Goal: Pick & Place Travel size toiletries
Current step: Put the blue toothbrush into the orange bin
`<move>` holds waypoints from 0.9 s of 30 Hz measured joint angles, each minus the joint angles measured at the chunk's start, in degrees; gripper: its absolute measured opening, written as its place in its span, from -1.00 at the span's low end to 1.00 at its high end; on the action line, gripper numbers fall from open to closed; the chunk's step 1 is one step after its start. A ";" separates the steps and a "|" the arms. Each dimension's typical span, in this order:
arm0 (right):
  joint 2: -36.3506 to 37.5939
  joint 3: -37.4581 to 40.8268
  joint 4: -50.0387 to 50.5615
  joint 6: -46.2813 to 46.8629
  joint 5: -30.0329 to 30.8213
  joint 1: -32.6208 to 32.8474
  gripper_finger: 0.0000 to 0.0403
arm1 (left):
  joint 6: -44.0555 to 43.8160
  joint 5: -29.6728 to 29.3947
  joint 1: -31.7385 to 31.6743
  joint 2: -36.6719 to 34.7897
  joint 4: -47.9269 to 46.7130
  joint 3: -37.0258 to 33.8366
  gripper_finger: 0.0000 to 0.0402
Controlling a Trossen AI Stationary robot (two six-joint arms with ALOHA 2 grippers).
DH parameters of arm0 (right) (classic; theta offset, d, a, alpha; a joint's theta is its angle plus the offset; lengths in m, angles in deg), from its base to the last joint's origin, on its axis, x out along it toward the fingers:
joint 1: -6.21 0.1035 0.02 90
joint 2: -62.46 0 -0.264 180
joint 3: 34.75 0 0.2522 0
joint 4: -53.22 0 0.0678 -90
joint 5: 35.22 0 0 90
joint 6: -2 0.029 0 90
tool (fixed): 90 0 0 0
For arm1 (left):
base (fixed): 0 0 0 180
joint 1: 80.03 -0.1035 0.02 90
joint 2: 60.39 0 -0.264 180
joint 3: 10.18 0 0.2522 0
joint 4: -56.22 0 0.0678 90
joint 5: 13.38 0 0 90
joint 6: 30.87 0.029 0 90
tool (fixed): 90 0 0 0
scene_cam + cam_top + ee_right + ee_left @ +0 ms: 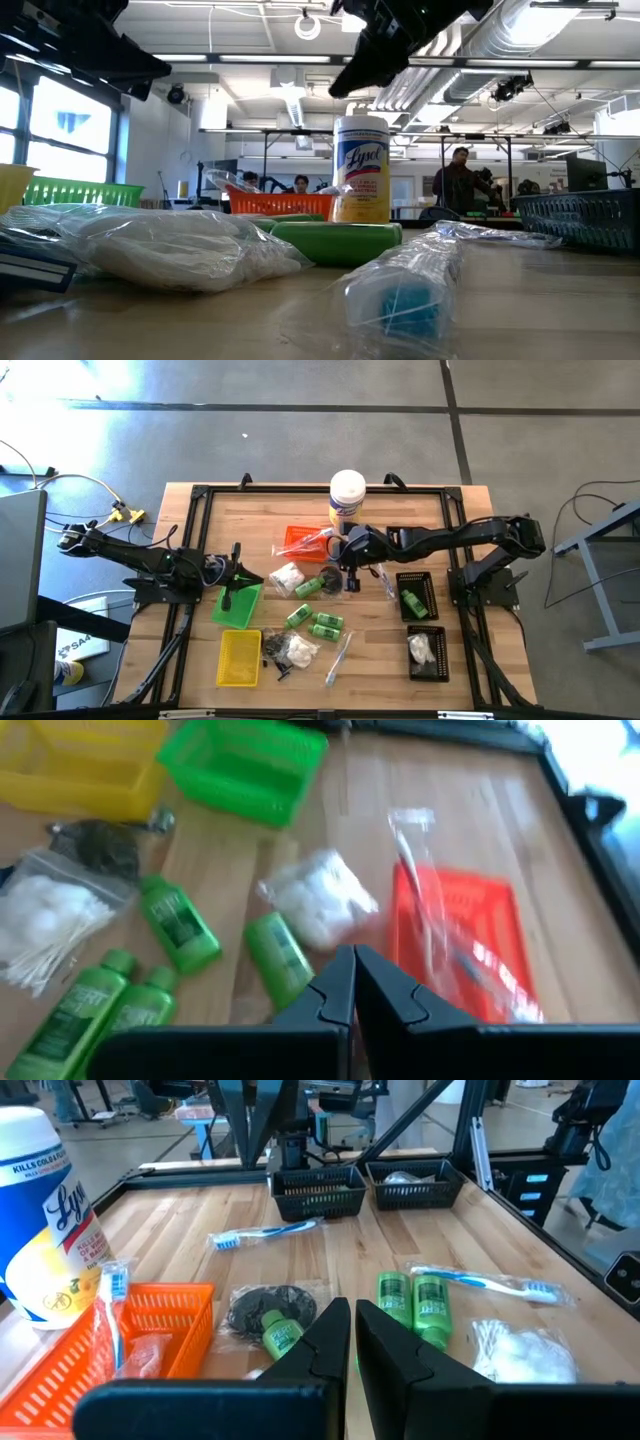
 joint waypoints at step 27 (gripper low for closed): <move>0.00 0.00 21.26 24.23 16.75 -2.27 -0.75 | 0.01 0.00 0.00 -0.03 -1.15 0.00 -0.91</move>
